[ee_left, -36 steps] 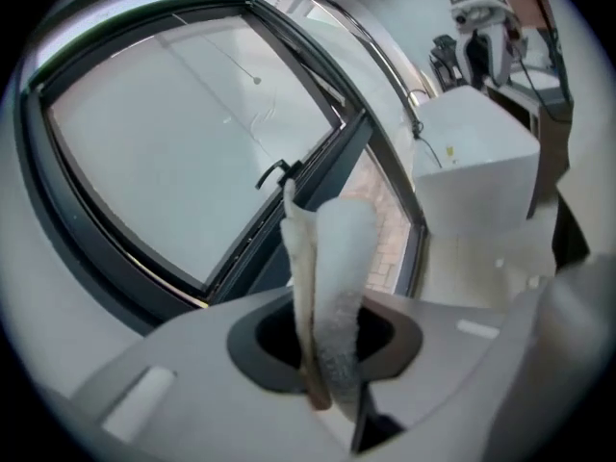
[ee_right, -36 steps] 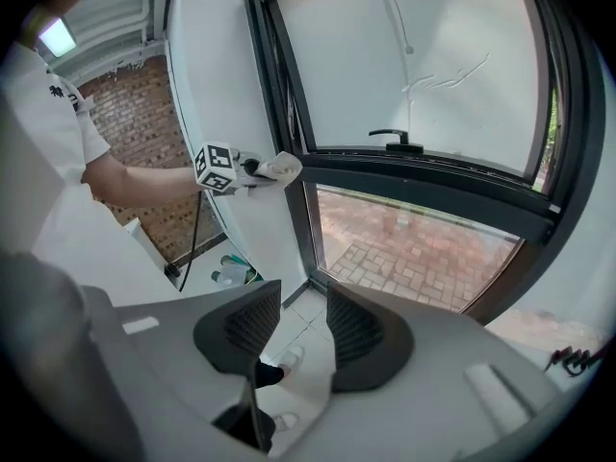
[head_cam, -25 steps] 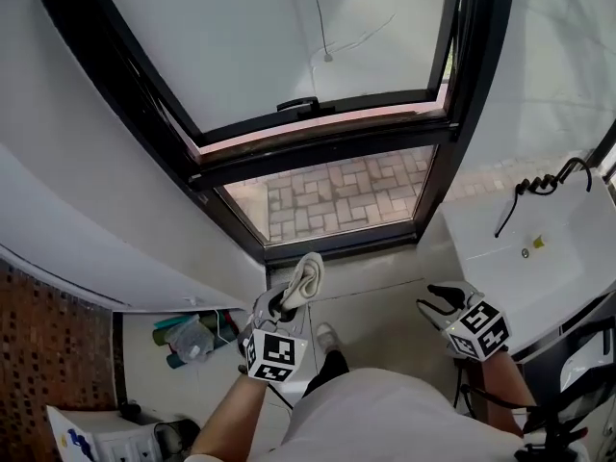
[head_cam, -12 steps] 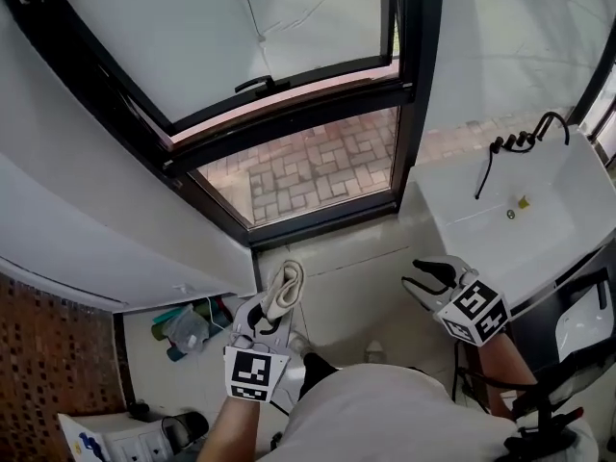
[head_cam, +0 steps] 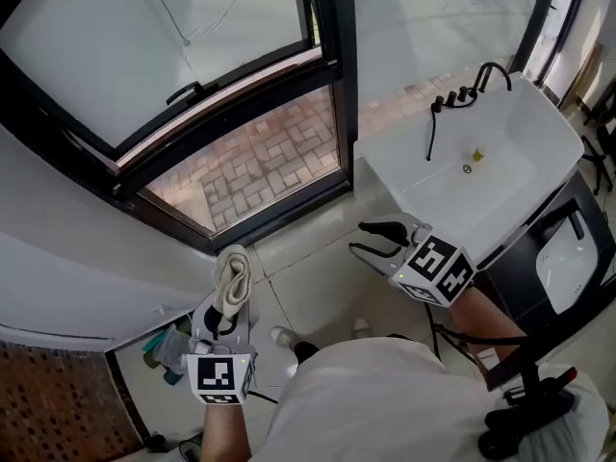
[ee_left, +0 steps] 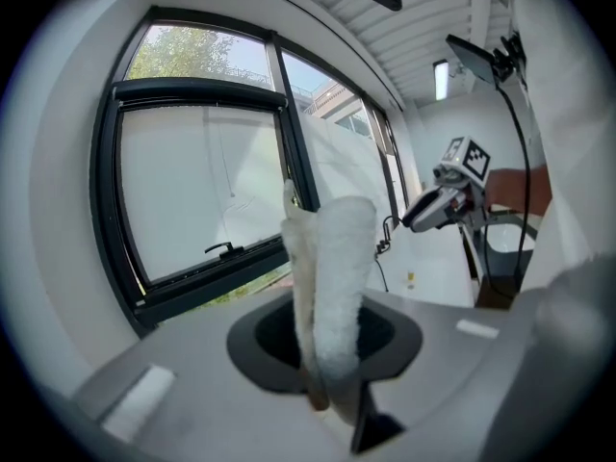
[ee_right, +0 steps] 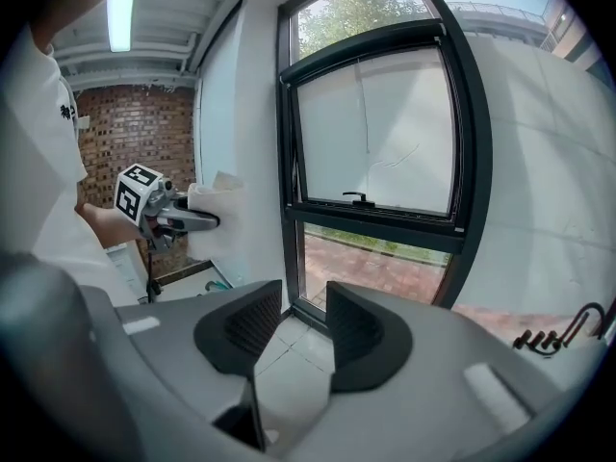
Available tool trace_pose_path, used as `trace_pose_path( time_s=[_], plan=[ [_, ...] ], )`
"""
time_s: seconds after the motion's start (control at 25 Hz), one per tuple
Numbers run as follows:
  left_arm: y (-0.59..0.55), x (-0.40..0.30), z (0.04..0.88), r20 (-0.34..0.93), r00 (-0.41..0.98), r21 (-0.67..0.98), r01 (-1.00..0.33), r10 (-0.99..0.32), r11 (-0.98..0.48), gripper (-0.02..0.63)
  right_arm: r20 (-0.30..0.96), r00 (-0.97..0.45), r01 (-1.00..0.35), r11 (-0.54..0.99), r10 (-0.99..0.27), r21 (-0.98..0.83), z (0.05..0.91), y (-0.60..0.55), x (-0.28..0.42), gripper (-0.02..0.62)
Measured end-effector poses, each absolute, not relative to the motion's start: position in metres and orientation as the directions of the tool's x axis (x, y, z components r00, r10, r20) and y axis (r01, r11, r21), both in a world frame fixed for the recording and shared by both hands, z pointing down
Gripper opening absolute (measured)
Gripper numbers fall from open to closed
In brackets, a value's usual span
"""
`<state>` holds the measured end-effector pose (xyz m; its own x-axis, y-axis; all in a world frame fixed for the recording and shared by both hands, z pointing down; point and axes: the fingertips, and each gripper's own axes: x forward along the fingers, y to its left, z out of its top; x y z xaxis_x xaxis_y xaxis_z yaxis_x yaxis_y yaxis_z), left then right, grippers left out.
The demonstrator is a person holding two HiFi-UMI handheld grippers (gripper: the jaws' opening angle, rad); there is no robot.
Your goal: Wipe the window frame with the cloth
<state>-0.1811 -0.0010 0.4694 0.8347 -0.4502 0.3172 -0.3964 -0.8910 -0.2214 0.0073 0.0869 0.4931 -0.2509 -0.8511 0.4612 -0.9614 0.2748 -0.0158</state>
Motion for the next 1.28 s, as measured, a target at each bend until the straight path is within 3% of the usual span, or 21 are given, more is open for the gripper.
trace_pose_path(
  time_s=[1.28],
  plan=[
    [0.025, -0.167, 0.48, 0.343, 0.848, -0.219, -0.345, -0.403, -0.913, 0.091, 0.441, -0.268, -0.954, 0.299, -0.856, 0.001, 0.479, 0.089, 0.006, 0.146]
  ],
)
